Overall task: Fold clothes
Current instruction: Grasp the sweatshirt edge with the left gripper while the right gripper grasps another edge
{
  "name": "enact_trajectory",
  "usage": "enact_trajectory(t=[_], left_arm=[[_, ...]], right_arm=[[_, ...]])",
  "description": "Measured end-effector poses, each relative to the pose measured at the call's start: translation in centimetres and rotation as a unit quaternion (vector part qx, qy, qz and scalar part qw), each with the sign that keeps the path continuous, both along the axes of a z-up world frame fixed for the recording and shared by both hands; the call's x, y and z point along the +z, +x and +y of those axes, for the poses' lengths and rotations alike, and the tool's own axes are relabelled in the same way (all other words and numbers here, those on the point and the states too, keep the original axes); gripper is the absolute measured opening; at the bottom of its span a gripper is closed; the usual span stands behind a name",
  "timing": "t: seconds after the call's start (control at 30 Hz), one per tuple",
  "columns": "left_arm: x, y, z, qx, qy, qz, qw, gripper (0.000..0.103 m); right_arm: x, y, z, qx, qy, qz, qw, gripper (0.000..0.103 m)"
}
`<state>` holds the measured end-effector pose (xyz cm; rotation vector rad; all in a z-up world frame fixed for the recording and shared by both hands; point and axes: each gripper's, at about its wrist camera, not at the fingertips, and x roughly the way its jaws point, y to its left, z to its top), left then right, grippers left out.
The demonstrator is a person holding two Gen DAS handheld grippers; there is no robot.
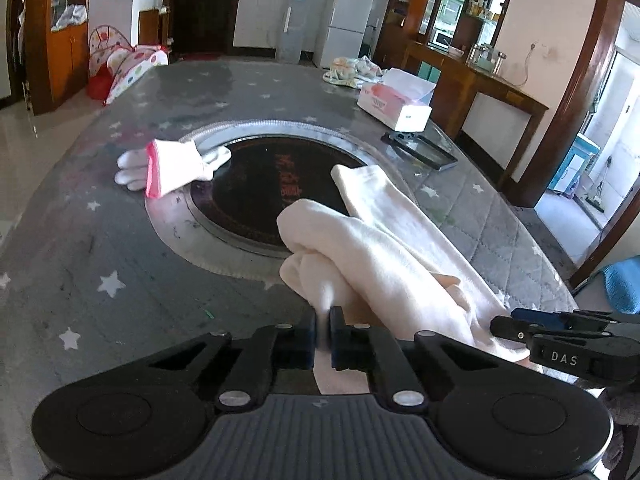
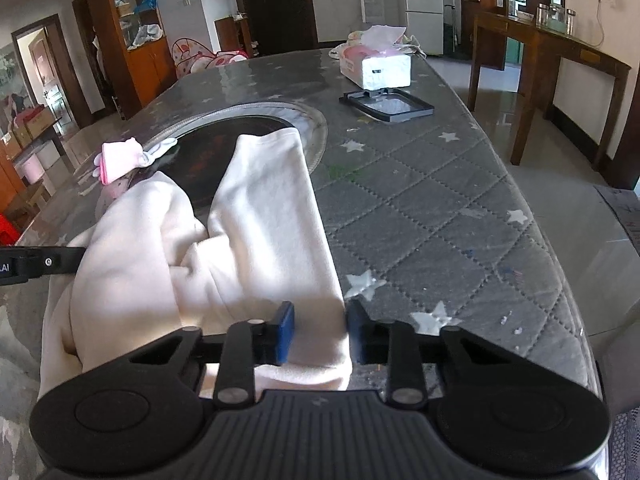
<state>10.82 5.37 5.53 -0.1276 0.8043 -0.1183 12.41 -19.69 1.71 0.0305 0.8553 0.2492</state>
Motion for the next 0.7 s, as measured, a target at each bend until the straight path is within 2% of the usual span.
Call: enact_trajectory(t=[0.2,0.43,0.7], left_arm=[[0.4,-0.9,0.3,0.009,0.009,-0.006,0.9999,0.007],[0.8,-2.1,1.0,0.021,0.016,-0.007,0.9996,0.007],[1.2,-4.1,0.8,0.027,0.050,-0.016,0.9982,0.007]], right_arm=[[0.1,-0.8,-0.2,-0.006,0.001,-0.004,1.000,0.009],[0.7,-2.3,-0.5,-0.011,0.001,-0.016,1.000,0.005],[1.1,-4.5,-1.5,-0.018,-0.011,-0.021,1.000,0.004]])
